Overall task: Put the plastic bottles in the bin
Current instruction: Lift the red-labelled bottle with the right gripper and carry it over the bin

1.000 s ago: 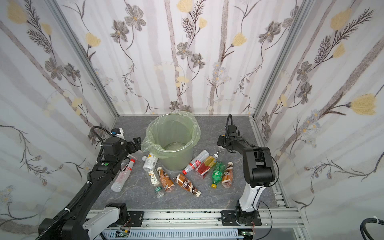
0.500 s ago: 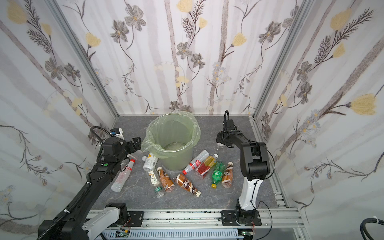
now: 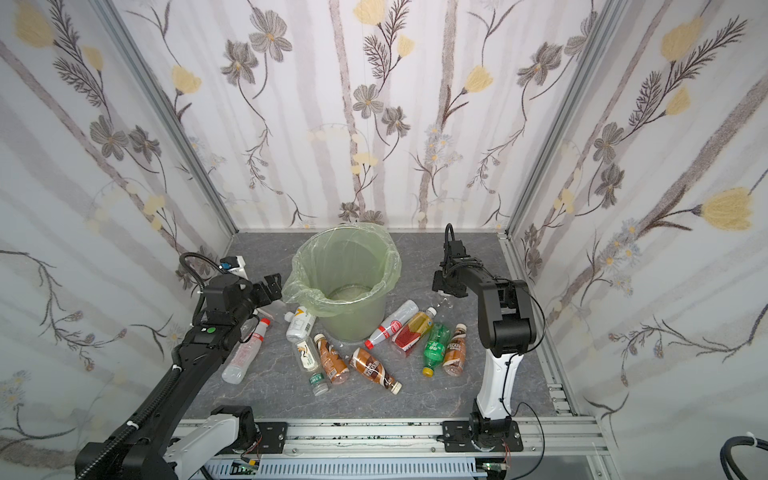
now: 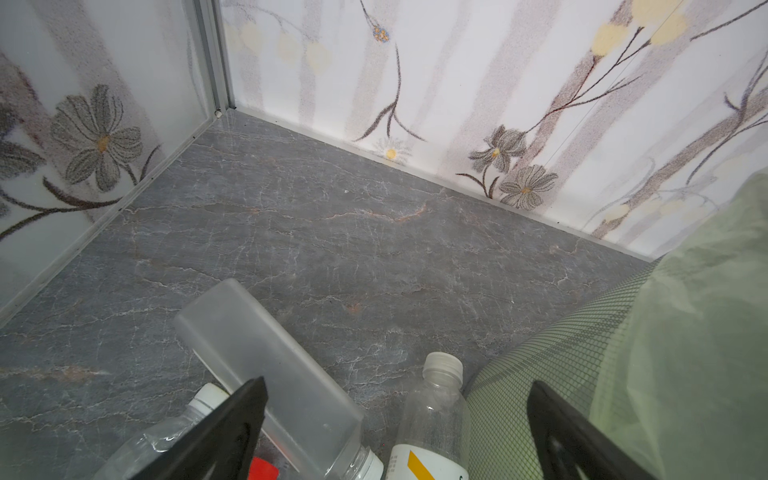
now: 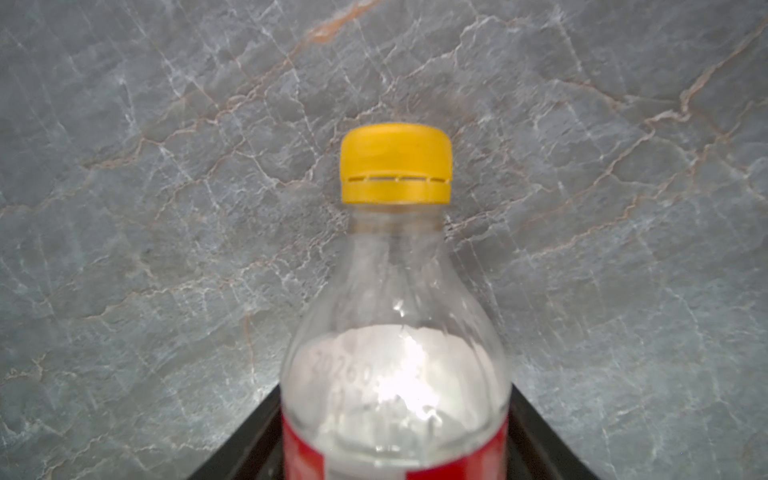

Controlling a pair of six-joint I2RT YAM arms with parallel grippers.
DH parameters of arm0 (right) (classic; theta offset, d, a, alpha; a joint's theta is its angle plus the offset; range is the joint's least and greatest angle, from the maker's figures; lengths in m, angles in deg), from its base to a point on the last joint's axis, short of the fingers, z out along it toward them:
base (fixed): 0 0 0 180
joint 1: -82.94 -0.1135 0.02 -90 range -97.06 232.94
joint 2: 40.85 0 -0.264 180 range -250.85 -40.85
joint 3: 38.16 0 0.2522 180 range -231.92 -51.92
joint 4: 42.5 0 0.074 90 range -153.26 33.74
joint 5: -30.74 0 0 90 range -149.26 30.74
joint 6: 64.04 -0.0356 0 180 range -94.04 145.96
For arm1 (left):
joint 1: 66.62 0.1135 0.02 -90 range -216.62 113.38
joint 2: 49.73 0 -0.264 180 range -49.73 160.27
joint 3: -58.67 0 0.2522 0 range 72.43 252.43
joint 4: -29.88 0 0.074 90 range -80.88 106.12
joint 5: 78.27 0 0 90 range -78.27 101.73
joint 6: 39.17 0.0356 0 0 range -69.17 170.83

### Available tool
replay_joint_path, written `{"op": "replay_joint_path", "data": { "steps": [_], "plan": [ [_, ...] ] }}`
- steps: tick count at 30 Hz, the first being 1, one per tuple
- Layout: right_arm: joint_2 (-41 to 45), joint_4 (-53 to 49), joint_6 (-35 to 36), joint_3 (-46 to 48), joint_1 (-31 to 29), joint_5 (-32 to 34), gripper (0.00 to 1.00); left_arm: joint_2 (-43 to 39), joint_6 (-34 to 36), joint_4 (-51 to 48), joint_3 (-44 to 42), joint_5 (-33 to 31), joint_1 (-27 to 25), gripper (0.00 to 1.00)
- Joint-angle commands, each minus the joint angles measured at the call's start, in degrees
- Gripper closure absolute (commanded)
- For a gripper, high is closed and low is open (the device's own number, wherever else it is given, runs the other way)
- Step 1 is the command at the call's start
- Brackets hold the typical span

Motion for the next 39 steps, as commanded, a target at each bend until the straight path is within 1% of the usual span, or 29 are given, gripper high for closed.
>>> {"op": "replay_joint_path", "data": {
  "steps": [1,7,10,17,20,24,30,34,35,39],
  "plan": [
    [-0.37,-0.7,0.84,-0.61,-0.25,1.69,0.33,-0.37,-0.06,0.58,0.42,-0.21,0.15,0.0],
    [-0.12,-0.61,0.95,-0.4,-0.33,2.7,0.37,-0.5,-0.14,0.53,0.33,-0.12,0.1,0.0],
    [1.3,0.87,0.86,0.85,-0.49,3.29,0.38,-0.63,-0.14,0.53,0.33,-0.21,0.12,0.0],
    [8.41,3.9,1.17,3.2,-0.51,3.36,0.41,-0.39,-0.37,0.53,0.33,0.12,0.11,0.0],
    [12.15,4.56,1.74,3.38,-0.51,3.38,0.46,-0.46,-0.45,0.53,0.33,0.27,0.2,0.0],
    [17.07,4.99,2.12,3.47,-0.51,2.5,0.46,-0.2,-0.5,0.54,0.32,0.72,0.16,0.0],
    [25.16,6.1,2.15,3.55,-0.51,-2.54,0.46,0.42,-0.41,0.53,0.76,1.38,0.15,0.0],
    [30.61,7.32,1.97,3.55,-0.68,-7.38,0.46,0.16,-0.15,0.16,1.21,1.92,0.14,0.0],
    [32.93,7.87,2.07,3.55,-0.89,-9.19,0.46,0.03,0.01,-0.11,1.45,1.95,0.11,0.0],
    [37.69,9.8,2.99,3.55,-2.12,-15.02,0.46,-0.51,0.63,-1.83,2.34,1.65,0.15,0.0]
  ]
}}
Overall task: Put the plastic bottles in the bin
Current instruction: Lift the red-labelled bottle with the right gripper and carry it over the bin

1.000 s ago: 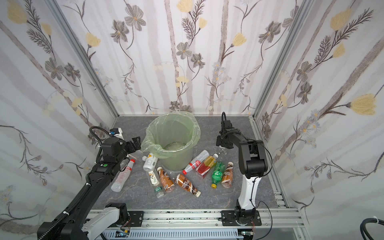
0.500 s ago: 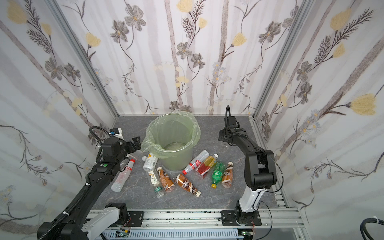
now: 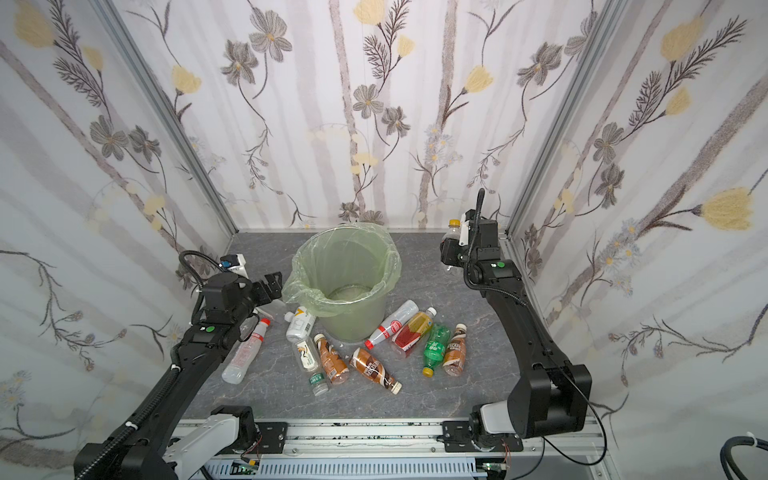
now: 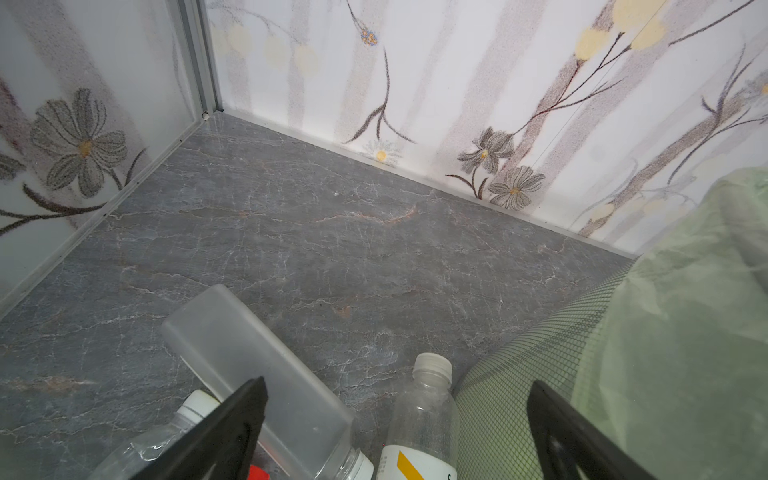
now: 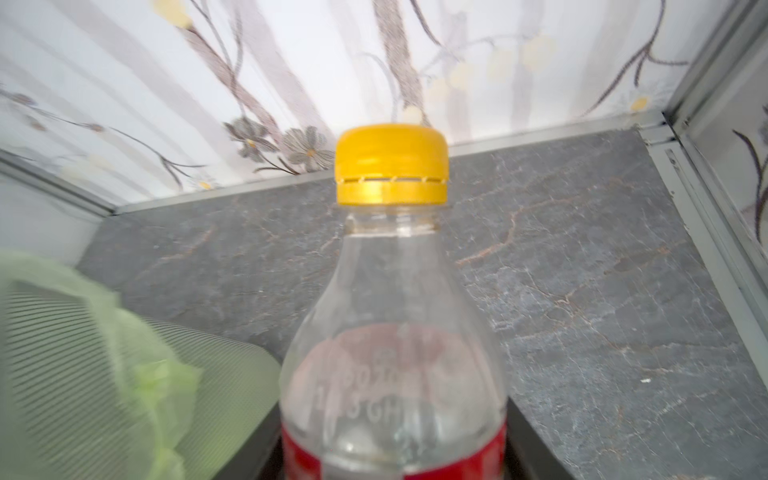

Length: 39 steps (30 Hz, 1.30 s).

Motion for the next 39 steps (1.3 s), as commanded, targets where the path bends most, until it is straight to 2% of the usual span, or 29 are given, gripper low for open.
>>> {"op": "replay_joint_path", "data": {
  "steps": [1,11,16,25,29,39],
  "plan": [
    [2.99,4.82,1.27,0.02,-1.18,-7.9,0.46,-0.57,0.63,-1.54,1.08,0.04,0.1,0.0],
    [7.81,5.44,2.41,-3.04,-7.36,-18.04,0.45,-1.59,7.22,-12.59,5.98,0.72,0.1,0.0],
    [7.17,6.24,2.36,-4.68,-12.12,-19.96,0.45,-2.52,8.43,-13.73,4.6,1.47,0.12,0.0],
    [3.77,9.93,-0.27,-6.85,-19.33,-19.66,0.45,-2.0,8.35,-13.58,3.61,1.63,0.09,0.0],
    [1.25,10.75,-0.49,-7.82,-22.27,-15.74,0.44,-1.95,8.21,-13.53,3.13,1.41,0.03,0.0],
    [-3.13,13.2,-2.28,-9.08,-25.74,-12.95,0.44,-2.55,8.56,-13.45,2.86,-0.08,0.1,0.0]
  ]
}}
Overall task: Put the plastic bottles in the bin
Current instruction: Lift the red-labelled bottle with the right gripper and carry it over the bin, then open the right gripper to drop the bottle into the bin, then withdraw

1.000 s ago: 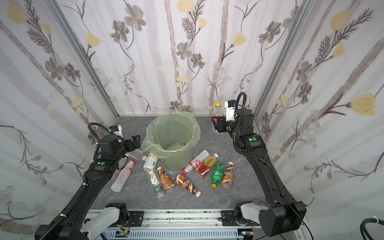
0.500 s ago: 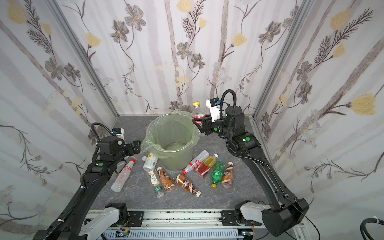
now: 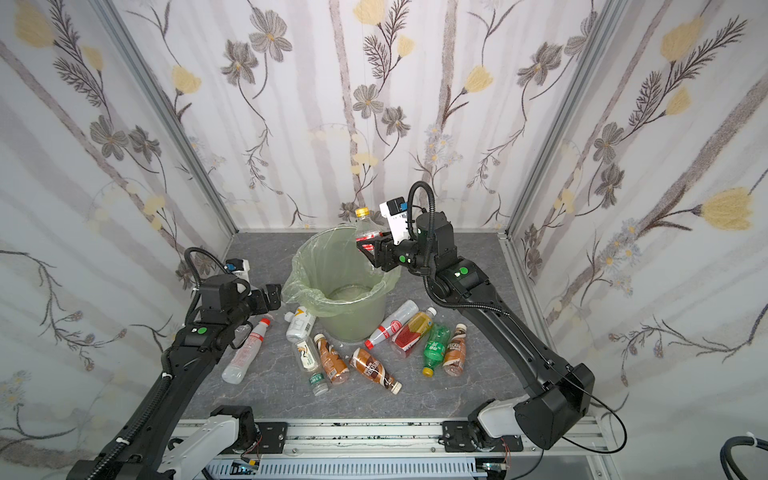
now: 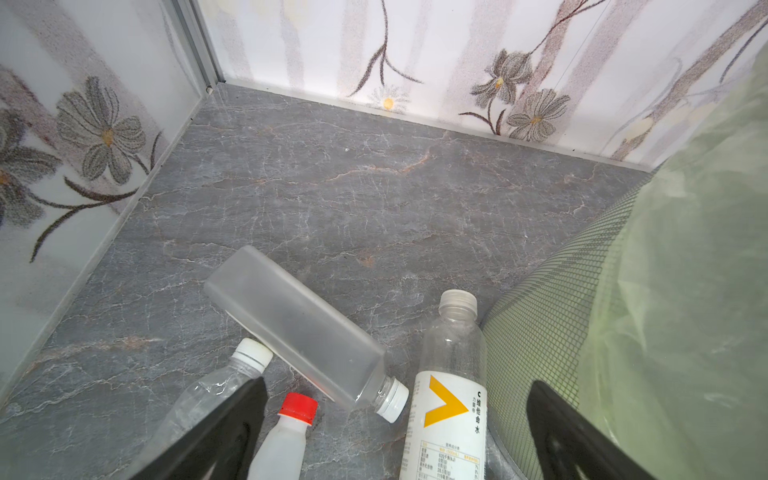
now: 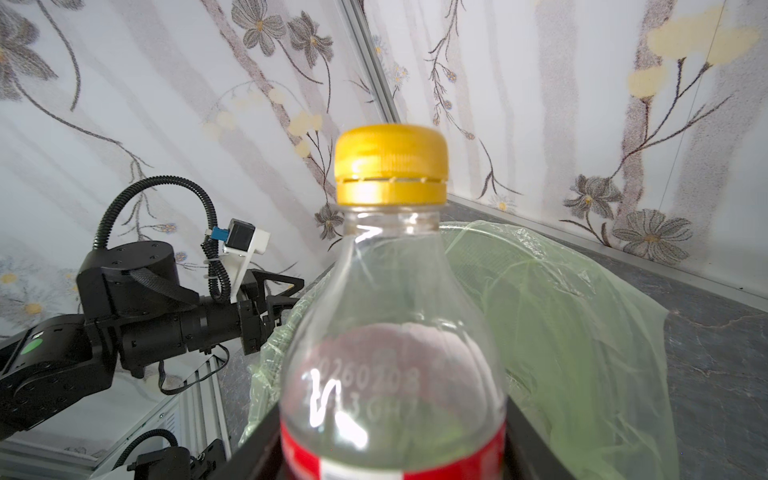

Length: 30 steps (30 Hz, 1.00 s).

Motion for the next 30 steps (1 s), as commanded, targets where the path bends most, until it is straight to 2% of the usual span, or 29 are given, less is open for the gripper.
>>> {"op": "replay_joint_path", "data": {
  "steps": [1,18,30],
  "plan": [
    [-1.19,3.96,-1.54,-0.51,-0.66,1.3,0.44,-0.01,0.45,0.35,-0.1,-0.91,0.07,0.0],
    [-7.93,3.29,-1.63,-0.34,-3.51,7.91,0.41,-0.45,0.26,0.41,-0.9,-1.69,0.11,0.0],
    [-7.73,1.62,-1.11,0.39,-3.99,12.59,0.36,-0.38,0.28,0.37,-1.07,-2.4,0.05,0.0]
  ]
}}
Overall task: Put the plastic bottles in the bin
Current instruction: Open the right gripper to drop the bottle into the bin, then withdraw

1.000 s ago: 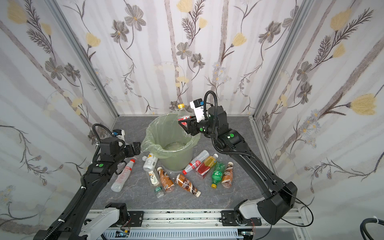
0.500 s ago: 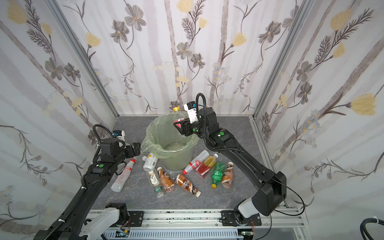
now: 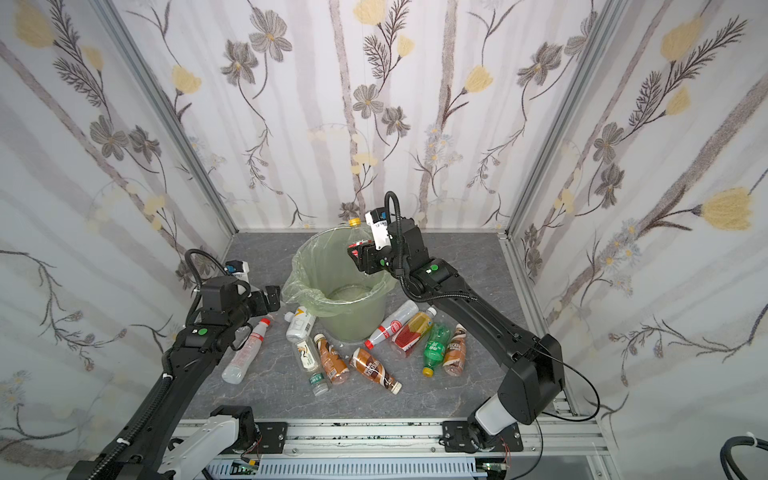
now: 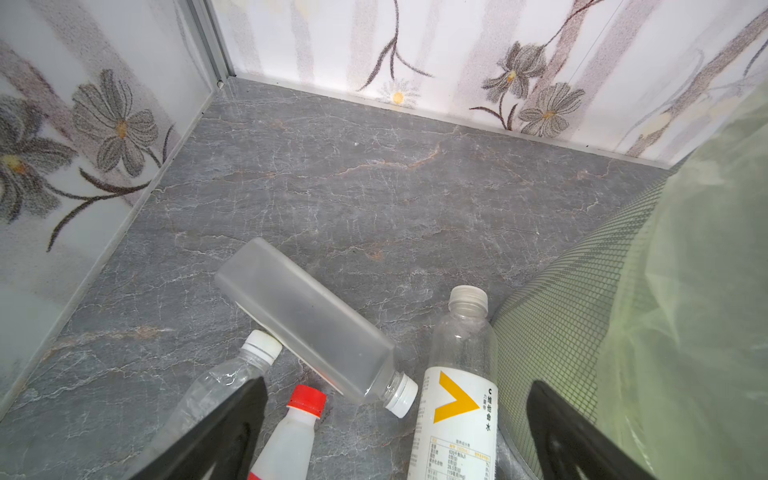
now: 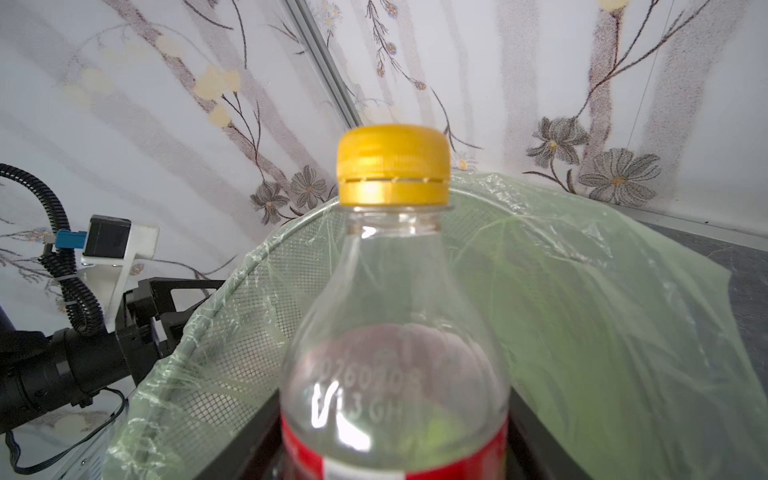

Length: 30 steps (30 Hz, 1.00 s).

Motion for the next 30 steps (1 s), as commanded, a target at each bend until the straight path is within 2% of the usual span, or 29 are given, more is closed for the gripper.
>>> {"op": "replay_joint_path", "data": {
  "steps": [1,11,20,24,30],
  "plan": [
    [0.32,0.43,0.26,0.34,-0.04,2.03,0.35,-0.06,0.02,0.67,-0.24,-1.2,0.11,0.0],
    [3.25,0.66,1.2,2.09,-0.12,2.85,0.27,0.47,-0.87,0.65,-0.13,-2.14,0.11,0.0],
    [5.26,0.68,2.06,3.13,-0.21,2.13,0.26,0.37,-1.22,0.59,-0.29,-2.99,0.11,0.0],
    [10.35,1.59,4.02,5.26,-0.23,1.94,0.25,1.14,-1.94,0.5,-0.07,-4.28,0.12,0.0],
    [19.9,2.33,7.18,12.86,-0.04,5.53,0.19,3.0,-3.77,-0.11,0.57,-5.54,0.1,0.0]
  ]
}}
